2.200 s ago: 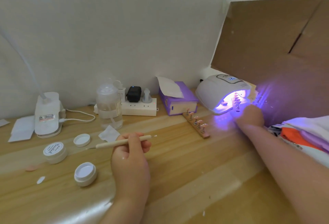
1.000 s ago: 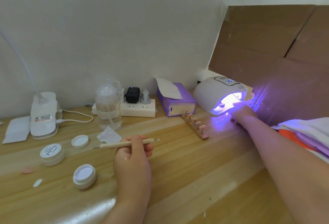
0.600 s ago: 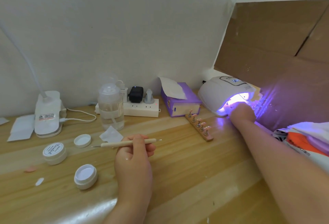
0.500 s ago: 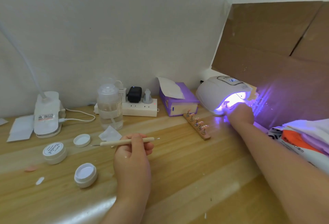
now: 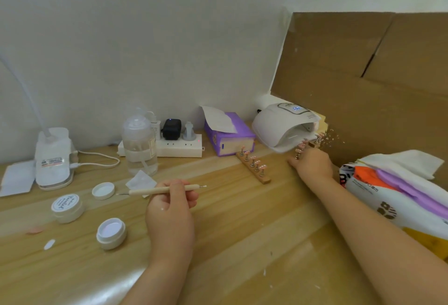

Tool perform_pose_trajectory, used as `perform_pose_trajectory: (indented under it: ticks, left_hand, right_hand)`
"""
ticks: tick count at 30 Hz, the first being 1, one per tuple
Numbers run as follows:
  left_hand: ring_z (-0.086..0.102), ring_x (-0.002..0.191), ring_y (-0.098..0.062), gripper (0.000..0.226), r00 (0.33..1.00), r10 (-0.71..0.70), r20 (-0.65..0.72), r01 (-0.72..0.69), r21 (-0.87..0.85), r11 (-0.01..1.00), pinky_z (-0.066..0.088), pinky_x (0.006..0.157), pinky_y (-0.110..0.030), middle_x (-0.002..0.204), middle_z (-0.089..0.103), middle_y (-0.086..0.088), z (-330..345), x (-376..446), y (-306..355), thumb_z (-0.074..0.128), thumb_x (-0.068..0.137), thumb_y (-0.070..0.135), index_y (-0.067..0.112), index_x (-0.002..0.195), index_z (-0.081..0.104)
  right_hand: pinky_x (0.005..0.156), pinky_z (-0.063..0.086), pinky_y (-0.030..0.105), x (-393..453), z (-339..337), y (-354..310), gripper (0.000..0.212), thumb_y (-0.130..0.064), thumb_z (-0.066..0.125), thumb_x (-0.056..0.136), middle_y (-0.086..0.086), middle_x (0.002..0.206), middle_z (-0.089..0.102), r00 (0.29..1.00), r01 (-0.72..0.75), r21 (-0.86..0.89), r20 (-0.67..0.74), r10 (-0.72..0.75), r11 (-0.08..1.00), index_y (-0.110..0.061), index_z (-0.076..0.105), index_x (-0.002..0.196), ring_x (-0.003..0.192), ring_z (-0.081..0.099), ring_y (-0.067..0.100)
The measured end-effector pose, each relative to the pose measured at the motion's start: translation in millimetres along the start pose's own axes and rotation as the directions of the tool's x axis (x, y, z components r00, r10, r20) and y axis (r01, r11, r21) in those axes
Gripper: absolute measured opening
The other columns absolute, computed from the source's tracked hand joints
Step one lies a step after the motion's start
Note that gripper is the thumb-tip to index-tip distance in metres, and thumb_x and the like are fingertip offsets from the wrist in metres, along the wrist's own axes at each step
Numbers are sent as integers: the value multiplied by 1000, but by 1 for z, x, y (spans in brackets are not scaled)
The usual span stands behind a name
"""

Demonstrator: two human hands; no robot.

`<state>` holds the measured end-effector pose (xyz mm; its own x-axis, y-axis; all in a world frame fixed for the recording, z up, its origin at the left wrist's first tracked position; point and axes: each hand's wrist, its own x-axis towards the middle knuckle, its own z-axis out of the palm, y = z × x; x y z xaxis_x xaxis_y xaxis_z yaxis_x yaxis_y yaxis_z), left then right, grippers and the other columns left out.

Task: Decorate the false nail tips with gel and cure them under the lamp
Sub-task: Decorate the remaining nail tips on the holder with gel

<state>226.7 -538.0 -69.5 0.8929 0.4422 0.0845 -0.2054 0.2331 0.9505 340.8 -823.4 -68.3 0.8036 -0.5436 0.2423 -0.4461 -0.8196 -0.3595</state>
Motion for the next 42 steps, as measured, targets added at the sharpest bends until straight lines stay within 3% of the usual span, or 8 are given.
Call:
perform_pose_trajectory:
  ticks: [8, 12, 16, 21, 26, 32, 37, 42]
  left_hand:
    - [58, 56, -3, 24, 999, -30, 14, 30, 8, 1000, 46, 61, -23, 57, 64, 5, 5, 1, -1, 46, 97, 19, 12, 80, 62]
    - [59, 57, -3, 25, 999, -30, 26, 29, 11, 1000, 46, 62, -23, 57, 64, 5, 6, -1, -1, 45, 97, 18, 13, 79, 61]
    - [58, 55, -1, 25, 1000, -19, 24, 18, 23, 1000, 46, 63, -24, 56, 64, 9, 4, -1, -1, 45, 97, 18, 14, 79, 62]
    - [58, 54, -4, 27, 1000, -25, -3, 25, 11, 1000, 45, 63, -25, 56, 64, 7, -1, 2, -3, 45, 97, 21, 14, 77, 62]
    - [58, 55, -5, 27, 999, -36, -10, 36, -2, 999, 45, 63, -27, 56, 64, 6, 1, 4, -4, 46, 97, 22, 15, 77, 63]
    - [59, 55, -1, 26, 1000, -22, 19, 22, -2, 1000, 46, 62, -24, 56, 64, 8, 6, -1, -2, 46, 97, 17, 14, 76, 61]
    - [58, 56, -2, 27, 1000, -15, 11, 16, -7, 1000, 46, 64, -25, 55, 64, 9, 4, 1, -1, 45, 98, 18, 15, 77, 61]
    - [59, 57, -6, 29, 1000, -9, -12, 9, 6, 1000, 46, 65, -26, 56, 64, 6, 0, 3, -1, 45, 98, 19, 16, 75, 62]
  right_hand:
    - [44, 25, 26, 12, 7, -1, 48, -43, 66, 83, 2, 50, 46, 990, 144, 64, 3, -144, 988, -14, 46, 50, 52, 44, 17]
    - [55, 37, 22, 13, 8, 17, 11, -35, 68, 82, -14, 68, 60, 961, 258, 287, 20, -275, 923, -25, 70, 79, 68, 54, 6]
    - [66, 46, 27, 15, 3, 22, 12, -32, 61, 84, -19, 80, 65, 936, 289, 311, 105, -335, 905, -31, 73, 87, 79, 58, 7]
    - [70, 49, 34, 27, 1, 6, 25, -22, 49, 89, 7, 94, 69, 964, 151, 86, 206, -166, 985, -12, 70, 94, 80, 59, 24]
    - [54, 39, 30, 42, -9, -1, 24, -9, 37, 86, 8, 56, 60, 937, -125, 155, 344, 65, 980, -6, 58, 74, 47, 45, 21]
    - [70, 43, 27, 14, -15, -4, 28, -18, 43, 89, -2, 99, 56, 889, 249, 146, 359, -286, 957, -23, 62, 108, 86, 54, 17]
    - [44, 32, 8, -33, -34, -11, 12, -34, 64, 80, -19, 50, 54, 806, 339, 310, 391, -444, 888, -32, 73, 87, 48, 48, -5]
    - [52, 31, 31, -63, -24, -20, 52, -58, 69, 69, 3, 51, 50, 840, 419, 222, 275, -469, 881, -7, 68, 70, 51, 37, 8]
